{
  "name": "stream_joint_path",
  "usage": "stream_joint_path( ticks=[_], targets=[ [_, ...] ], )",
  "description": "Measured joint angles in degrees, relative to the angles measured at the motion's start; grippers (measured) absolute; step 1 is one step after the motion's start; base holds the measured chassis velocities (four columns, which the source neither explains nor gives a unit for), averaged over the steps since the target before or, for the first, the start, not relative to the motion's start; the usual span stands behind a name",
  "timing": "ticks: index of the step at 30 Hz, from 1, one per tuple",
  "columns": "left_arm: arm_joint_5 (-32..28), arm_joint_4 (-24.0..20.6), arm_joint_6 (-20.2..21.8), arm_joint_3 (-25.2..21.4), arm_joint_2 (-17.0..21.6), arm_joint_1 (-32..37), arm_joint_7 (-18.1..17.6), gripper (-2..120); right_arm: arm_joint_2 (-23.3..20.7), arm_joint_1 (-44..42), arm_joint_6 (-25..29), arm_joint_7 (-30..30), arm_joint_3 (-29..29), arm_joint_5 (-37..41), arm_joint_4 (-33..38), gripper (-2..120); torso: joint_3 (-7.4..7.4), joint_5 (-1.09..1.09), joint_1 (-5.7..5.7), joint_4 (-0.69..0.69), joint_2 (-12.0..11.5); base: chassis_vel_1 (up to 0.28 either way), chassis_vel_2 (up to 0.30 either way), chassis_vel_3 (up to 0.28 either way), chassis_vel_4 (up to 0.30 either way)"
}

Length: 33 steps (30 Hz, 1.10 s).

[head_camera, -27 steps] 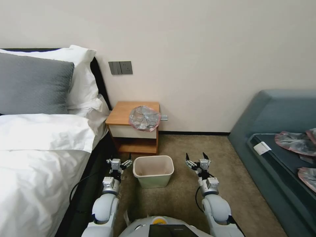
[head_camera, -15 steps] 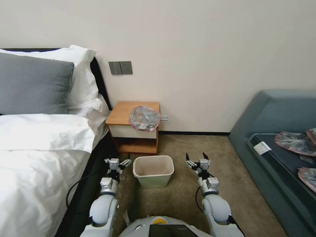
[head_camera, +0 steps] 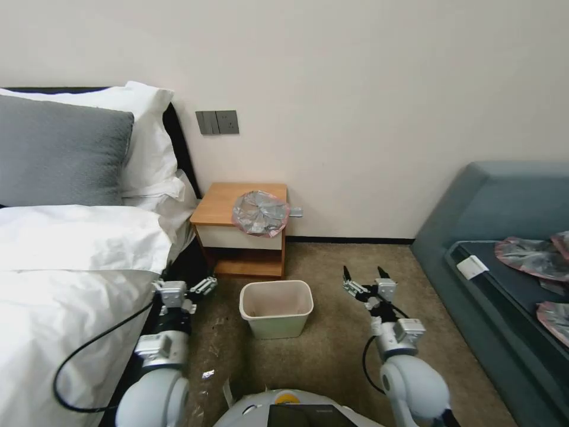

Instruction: Pick up the garbage bag from the table and place it over the trash can.

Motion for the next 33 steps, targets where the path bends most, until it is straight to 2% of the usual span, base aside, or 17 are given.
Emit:
stream_joint_path(
  ticks=[2,6,8,14,18,19,21,22,24,26,29,30,33],
  targets=[
    [0.1,-1.7,0.2,-0.7,0.3,2.0,0.4,100,0.5,-1.1,-1.9,-0.2,0.3,0.6,3.2,100,0.0,0.01,0.0,0.02,0.0,0.0,0.0,0.0,0.0],
    [0.1,-2.1,0.5,-1.0,1.8,3.1,1.5,100,1.4,-2.8,-4.8,-0.6,0.9,1.7,7.6,100,0.0,-0.02,0.0,0.0,0.0,0.0,0.0,0.0,0.0],
    [-0.2,-2.1,0.5,-1.0,2.0,3.0,1.8,100,1.8,-3.9,-6.7,-0.9,1.2,2.2,8.1,100,0.0,0.01,0.0,-0.01,0.0,0.0,0.0,0.0,0.0],
    [-1.3,-1.9,0.7,-1.1,2.4,2.8,1.8,100,1.9,-4.1,-7.1,-1.0,1.3,2.4,8.1,100,0.01,0.0,0.0,0.0,0.0,0.0,0.0,0.0,0.0],
    [-1.8,-1.8,0.7,-1.1,2.6,2.7,1.7,100,-0.1,-3.1,-6.6,-0.5,1.2,7.6,8.0,100,0.01,0.0,0.0,0.01,0.0,0.0,0.0,0.0,0.0],
    [-1.9,-1.8,0.6,-1.2,2.7,2.7,1.7,100,-0.7,-2.6,-7.0,0.2,1.2,10.1,8.0,100,0.01,0.0,0.0,0.01,0.0,0.0,0.0,0.0,0.0],
    [-2.1,-1.7,0.6,-1.3,3.0,2.7,1.6,100,-3.4,0.6,-10.7,4.3,1.2,20.3,7.9,100,0.01,0.0,0.0,0.0,0.0,0.0,0.0,0.0,0.0],
    [-2.1,-1.7,0.6,-1.3,3.0,2.7,1.6,100,-3.4,0.6,-10.7,4.3,1.2,20.3,7.9,100,0.01,0.0,0.0,0.0,0.0,0.0,0.0,0.0,0.0],
    [-2.2,-1.6,0.5,-1.3,3.1,2.8,1.5,100,-5.6,3.7,-12.5,7.8,1.3,28.1,7.8,100,0.01,0.01,0.0,0.01,0.0,0.0,0.0,0.0,0.0],
    [-2.2,-1.6,0.4,-1.4,3.2,2.8,1.5,100,-6.4,4.8,-12.7,9.0,1.3,30.7,7.8,100,0.01,0.01,0.0,0.01,0.0,0.0,0.0,0.0,0.0],
    [-2.6,-1.6,0.2,-1.6,3.6,2.7,1.1,100,-8.7,7.7,-10.2,10.3,1.1,39.9,5.7,100,0.01,0.01,0.0,0.01,0.0,0.0,0.0,0.0,0.0],
    [-2.6,-1.6,0.2,-1.6,3.6,2.7,1.1,100,-8.7,7.7,-10.2,10.3,1.1,39.9,5.7,100,0.01,0.01,0.0,0.01,0.0,0.0,0.0,0.0,0.0],
    [-5.3,-1.6,-0.1,-1.7,5.4,2.3,0.4,100,-9.5,9.6,-7.5,10.0,0.7,46.8,2.9,100,0.01,0.0,0.0,0.0,0.0,0.0,0.0,0.0,0.0]
  ],
)
